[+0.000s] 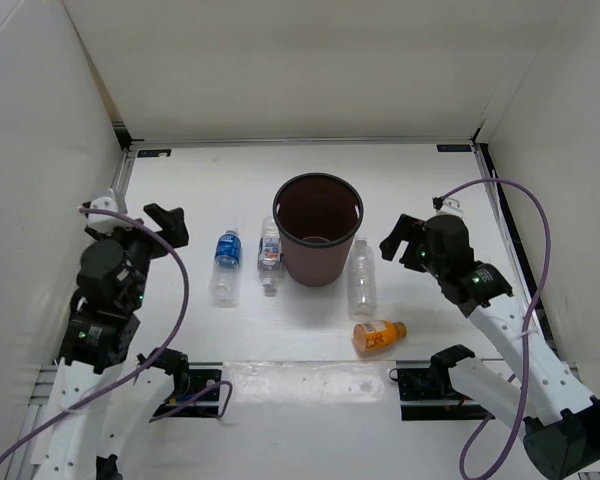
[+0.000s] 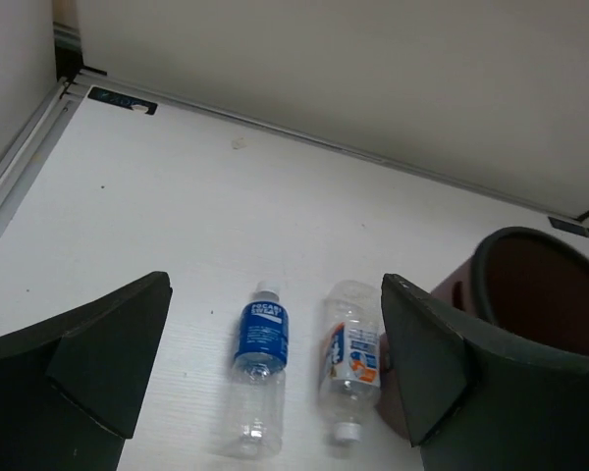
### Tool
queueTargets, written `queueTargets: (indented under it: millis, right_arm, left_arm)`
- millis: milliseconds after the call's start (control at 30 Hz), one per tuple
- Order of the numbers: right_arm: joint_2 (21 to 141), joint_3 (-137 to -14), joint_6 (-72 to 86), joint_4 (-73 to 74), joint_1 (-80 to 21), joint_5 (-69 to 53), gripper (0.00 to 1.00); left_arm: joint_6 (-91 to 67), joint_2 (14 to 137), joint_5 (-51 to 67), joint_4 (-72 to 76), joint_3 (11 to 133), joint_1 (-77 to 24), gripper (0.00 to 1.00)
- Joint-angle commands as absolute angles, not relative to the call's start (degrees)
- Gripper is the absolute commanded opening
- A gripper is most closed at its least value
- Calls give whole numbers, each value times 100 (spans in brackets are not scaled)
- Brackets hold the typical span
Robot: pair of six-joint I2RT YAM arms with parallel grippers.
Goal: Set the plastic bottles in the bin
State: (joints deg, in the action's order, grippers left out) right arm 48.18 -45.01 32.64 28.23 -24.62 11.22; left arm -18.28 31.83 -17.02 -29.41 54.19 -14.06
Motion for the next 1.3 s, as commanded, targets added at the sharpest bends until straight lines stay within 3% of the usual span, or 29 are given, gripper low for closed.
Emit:
queueTargets:
  millis: [0,133,300,367,500,533,633,900,1267]
  right_arm:
    - [4746,-4666,3331,2821,-2382,1354,90]
    - [4659,-4702,2780,2839,-2390,1037,90]
    - [4387,-4614,2979,2909,-2619,1626,90]
    - [4263,-4457,2927,2717,-2488,1042,90]
    - [4333,-4079,2944,2347,-1743,-464,90]
    - [4403,-4087,3005,2355,-1627,-718,90]
    - [5051,-4201,2901,2557,-1318,-1054,90]
    - [6925,-4957,2996,2812,-2100,-449,90]
    - [8753,-5659,3339,3127,-2505,-458,90]
  left_arm:
    - [-2039,3593,-1388,-4261,6518,-1415,100]
    - [-2722,4226,-1495,-6022,7380,-1415,100]
    - [-1391,4763,-686,-6222,7760,-1424,100]
    - [-1685,4992,-1069,-6554,7857,-1450,100]
    - [-1916,4668,-1300,-6101,6919,-1441,100]
    - [-1907,4336,-1336,-5952,6186,-1441,100]
    - [-1890,4166,-1397,-5826,6168,-1389,100]
    - [-1811,4455,-344,-5502,6003,-1468,100]
    - [-1793,4394,-264,-5423,6003,-1503,100]
